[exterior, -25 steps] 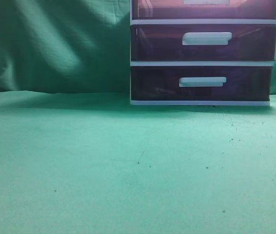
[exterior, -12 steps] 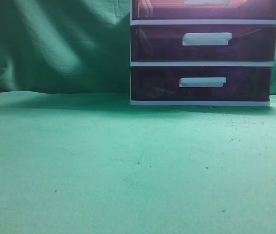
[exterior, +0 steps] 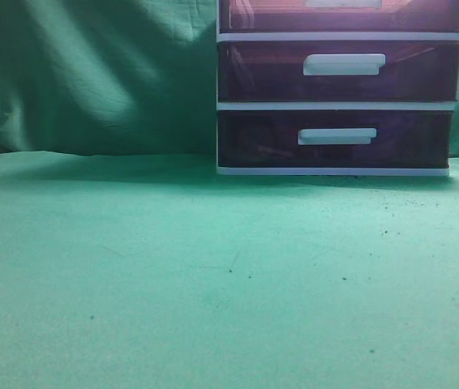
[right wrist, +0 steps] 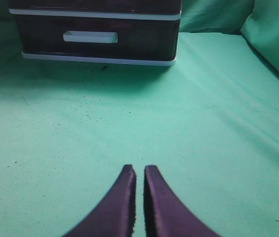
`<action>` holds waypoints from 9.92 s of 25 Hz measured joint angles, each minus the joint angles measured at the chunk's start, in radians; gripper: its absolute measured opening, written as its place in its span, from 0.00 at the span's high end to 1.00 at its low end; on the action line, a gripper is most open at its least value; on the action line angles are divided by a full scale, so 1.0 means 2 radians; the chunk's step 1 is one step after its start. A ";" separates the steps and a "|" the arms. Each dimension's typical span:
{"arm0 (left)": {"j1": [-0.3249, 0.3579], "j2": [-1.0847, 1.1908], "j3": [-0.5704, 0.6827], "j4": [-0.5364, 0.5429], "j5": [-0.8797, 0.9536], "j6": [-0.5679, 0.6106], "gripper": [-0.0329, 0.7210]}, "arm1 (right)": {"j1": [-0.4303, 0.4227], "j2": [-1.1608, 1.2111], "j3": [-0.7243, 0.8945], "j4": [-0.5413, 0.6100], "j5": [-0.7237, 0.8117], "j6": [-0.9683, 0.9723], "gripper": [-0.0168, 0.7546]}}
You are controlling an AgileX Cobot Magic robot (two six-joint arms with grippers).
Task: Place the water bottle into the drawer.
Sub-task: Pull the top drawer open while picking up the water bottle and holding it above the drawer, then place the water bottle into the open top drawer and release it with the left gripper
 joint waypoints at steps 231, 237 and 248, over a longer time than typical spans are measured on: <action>-0.171 0.586 -0.759 0.855 -0.214 -0.818 0.34 | 0.214 0.774 -0.325 0.111 -0.609 -0.796 0.85; -0.186 0.586 -0.759 0.784 -0.215 -0.809 0.10 | 0.214 0.774 -0.325 0.111 -0.605 -0.796 0.85; -0.267 0.676 -0.844 0.588 -0.171 -0.569 0.17 | 0.214 0.774 -0.325 0.113 -0.603 -0.796 0.85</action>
